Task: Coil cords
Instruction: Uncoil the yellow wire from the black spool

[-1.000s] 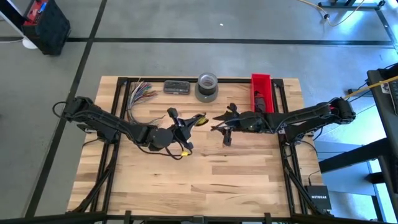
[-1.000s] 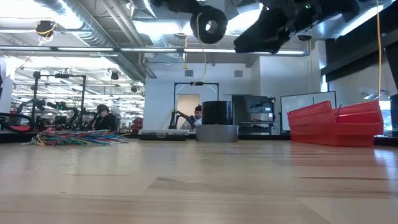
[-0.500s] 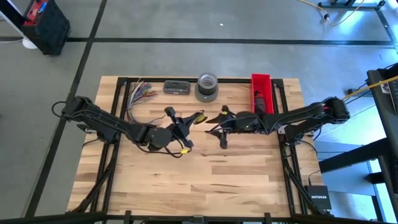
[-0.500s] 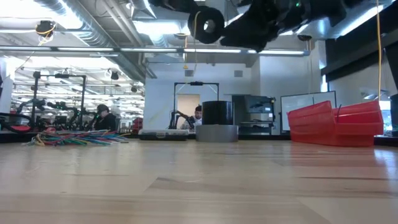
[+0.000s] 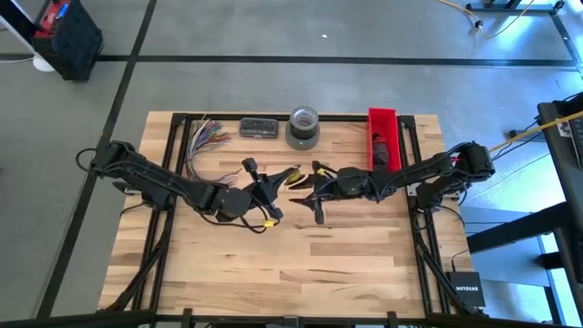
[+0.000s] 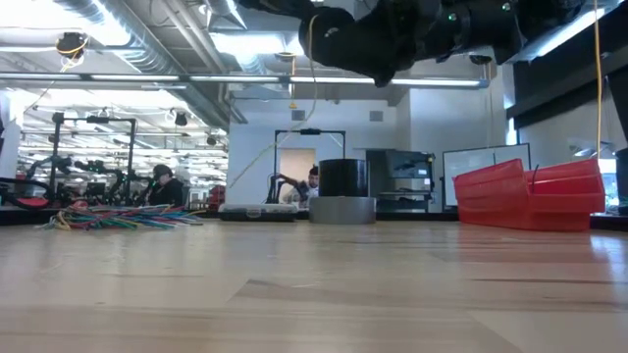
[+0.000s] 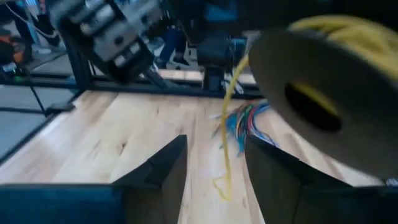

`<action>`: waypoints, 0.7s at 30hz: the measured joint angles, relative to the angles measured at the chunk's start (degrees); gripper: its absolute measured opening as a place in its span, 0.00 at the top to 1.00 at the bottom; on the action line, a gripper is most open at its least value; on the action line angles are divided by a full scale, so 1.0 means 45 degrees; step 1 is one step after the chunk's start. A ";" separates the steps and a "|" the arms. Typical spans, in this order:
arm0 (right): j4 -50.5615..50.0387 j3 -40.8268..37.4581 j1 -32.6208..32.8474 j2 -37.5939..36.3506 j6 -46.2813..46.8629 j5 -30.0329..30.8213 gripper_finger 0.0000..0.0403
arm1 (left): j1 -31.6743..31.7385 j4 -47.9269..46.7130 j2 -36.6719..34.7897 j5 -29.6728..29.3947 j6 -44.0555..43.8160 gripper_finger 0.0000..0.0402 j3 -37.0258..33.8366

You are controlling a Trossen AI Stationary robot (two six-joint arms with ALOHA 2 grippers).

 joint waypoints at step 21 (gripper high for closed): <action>-0.0598 0.0932 0.0281 0.0765 -0.1645 0.0006 0.96 | 0.0078 -0.0545 0.0005 0.0553 0.0034 1.00 0.0000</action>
